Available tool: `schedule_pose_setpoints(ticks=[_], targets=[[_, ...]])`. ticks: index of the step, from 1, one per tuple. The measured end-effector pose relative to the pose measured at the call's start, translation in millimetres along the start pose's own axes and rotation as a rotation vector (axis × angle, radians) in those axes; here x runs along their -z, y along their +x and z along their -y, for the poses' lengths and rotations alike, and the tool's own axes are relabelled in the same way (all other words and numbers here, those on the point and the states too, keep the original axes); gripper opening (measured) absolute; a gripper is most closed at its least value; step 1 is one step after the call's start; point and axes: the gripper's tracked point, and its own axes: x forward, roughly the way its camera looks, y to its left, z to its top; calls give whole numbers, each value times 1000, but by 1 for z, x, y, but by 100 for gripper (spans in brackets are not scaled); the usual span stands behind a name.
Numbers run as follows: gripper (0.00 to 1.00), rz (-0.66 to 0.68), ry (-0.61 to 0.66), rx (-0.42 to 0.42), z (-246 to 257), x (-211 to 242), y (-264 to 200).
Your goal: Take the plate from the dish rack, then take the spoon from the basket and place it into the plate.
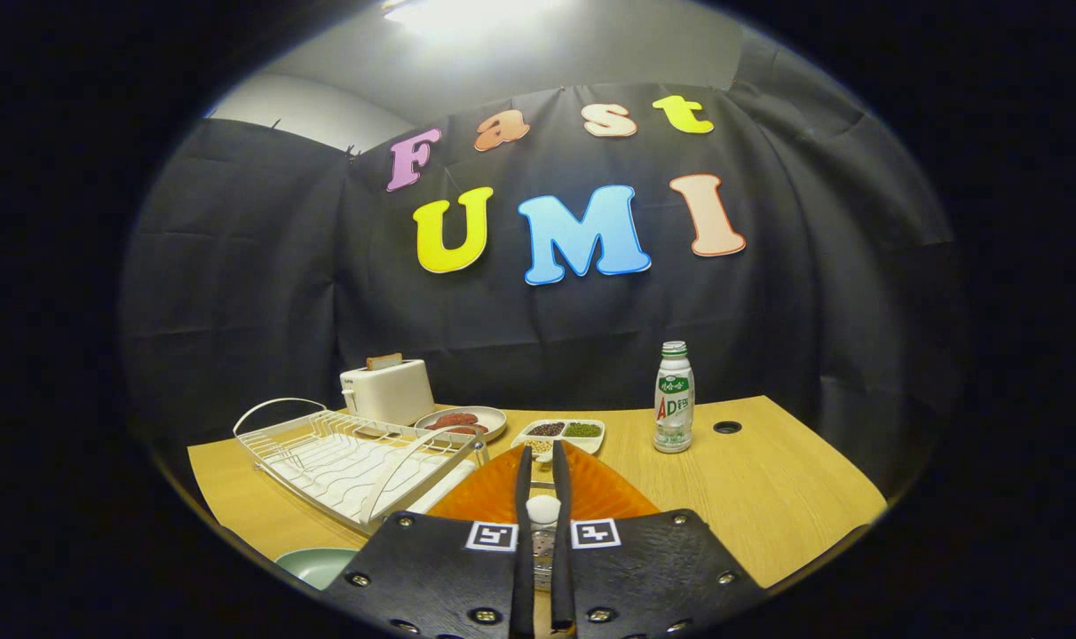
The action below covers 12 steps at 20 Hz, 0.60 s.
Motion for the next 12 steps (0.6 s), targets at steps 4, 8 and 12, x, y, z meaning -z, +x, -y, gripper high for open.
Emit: schedule_pose_setpoints(ticks=[4, 8, 12], targets=[[8, 34, -21, 47, 6, -54, -19], [8, 66, -40, 97, 10, -117, -45], [7, 88, -54, 132, 12, -158, -57]])
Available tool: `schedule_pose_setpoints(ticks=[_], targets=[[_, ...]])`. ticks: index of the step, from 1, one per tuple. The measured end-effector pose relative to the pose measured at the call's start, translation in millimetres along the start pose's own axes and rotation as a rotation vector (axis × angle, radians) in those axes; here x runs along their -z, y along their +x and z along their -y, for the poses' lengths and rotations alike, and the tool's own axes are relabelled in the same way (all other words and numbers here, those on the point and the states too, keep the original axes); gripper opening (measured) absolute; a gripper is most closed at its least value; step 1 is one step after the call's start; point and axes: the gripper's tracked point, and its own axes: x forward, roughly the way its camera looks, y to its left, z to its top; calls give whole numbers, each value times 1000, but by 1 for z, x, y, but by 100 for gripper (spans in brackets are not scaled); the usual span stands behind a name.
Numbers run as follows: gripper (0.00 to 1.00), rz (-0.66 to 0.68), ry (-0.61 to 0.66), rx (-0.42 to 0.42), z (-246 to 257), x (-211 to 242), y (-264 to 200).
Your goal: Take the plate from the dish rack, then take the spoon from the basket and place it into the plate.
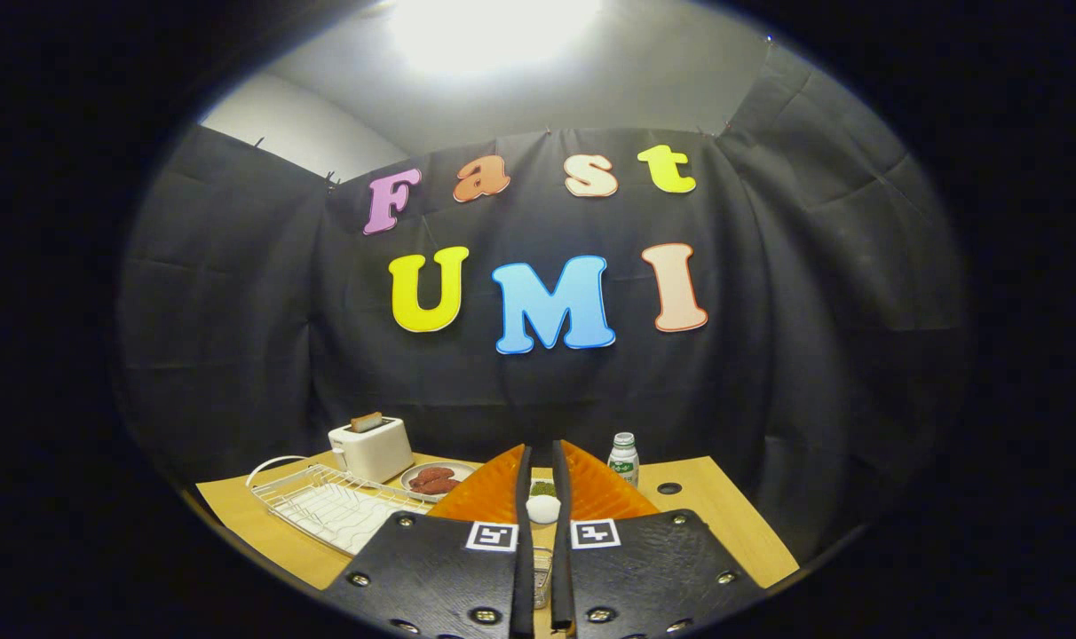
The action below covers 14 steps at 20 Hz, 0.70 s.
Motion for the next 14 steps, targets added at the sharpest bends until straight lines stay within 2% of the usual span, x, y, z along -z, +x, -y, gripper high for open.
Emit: schedule_pose_setpoints(ticks=[4, 9, 14], targets=[[7, -16, -15, 1, -7, -14, -9], [7, -11, -37, 42, -9, -32, -23], [7, -59, -20, 21, -19, -17, -41]])
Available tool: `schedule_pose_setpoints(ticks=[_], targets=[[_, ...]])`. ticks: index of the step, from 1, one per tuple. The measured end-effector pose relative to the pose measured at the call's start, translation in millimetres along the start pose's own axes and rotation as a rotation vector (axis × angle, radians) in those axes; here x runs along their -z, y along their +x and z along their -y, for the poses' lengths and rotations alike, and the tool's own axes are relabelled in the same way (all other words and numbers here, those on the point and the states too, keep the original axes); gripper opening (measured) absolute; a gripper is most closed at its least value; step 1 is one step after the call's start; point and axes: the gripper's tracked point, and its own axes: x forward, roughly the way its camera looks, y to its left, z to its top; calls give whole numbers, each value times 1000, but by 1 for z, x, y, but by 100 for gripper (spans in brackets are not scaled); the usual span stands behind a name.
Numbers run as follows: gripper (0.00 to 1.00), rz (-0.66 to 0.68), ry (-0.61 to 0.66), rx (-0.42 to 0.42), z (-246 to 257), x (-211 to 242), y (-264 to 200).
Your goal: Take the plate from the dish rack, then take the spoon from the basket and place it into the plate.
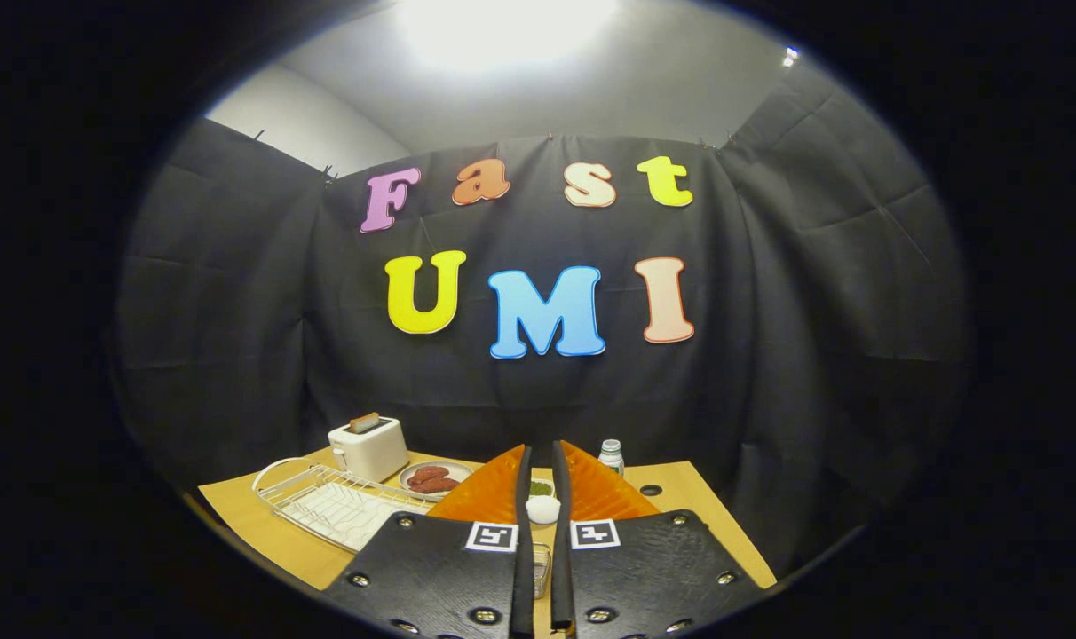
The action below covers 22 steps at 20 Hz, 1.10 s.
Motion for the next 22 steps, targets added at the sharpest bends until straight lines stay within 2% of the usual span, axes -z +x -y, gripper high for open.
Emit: schedule_pose_setpoints(ticks=[9, 17, 22], targets=[[7, -131, 36, -99, -33, 50, -22], [7, -249, 52, -313, -98, 105, -24], [7, -303, 49, -405, -133, 136, -18]])
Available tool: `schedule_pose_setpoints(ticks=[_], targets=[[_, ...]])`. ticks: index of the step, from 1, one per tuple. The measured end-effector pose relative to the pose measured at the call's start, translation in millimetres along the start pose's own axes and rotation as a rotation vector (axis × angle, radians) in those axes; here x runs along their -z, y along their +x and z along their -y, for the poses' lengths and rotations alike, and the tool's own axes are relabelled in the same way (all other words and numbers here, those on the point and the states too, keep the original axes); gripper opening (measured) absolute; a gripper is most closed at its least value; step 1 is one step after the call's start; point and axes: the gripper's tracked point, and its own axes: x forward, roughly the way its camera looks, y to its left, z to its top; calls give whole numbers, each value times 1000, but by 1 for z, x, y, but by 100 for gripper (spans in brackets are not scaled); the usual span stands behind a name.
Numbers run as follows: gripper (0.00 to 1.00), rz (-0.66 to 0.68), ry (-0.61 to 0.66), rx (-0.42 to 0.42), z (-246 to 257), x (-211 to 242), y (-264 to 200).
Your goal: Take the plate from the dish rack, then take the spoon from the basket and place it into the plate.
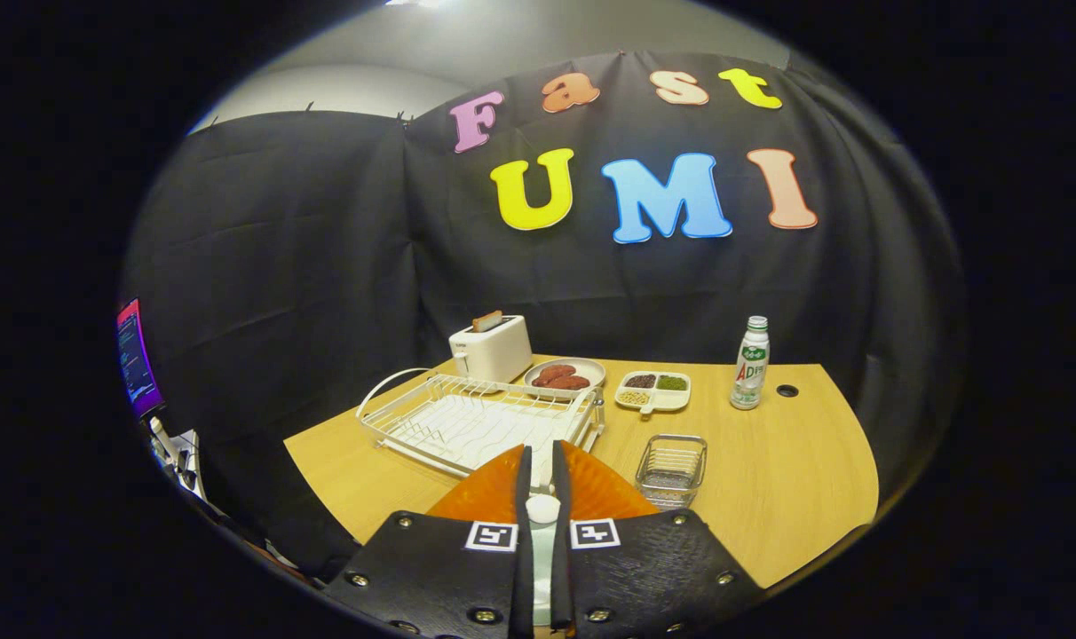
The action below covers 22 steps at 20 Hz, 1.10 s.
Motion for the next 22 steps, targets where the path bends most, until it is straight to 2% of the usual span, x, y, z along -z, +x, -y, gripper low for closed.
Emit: schedule_pose_setpoints(ticks=[11, 22], targets=[[8, -99, -11, -78, -25, 46, 53], [9, -135, -70, -132, -35, 57, 68]])
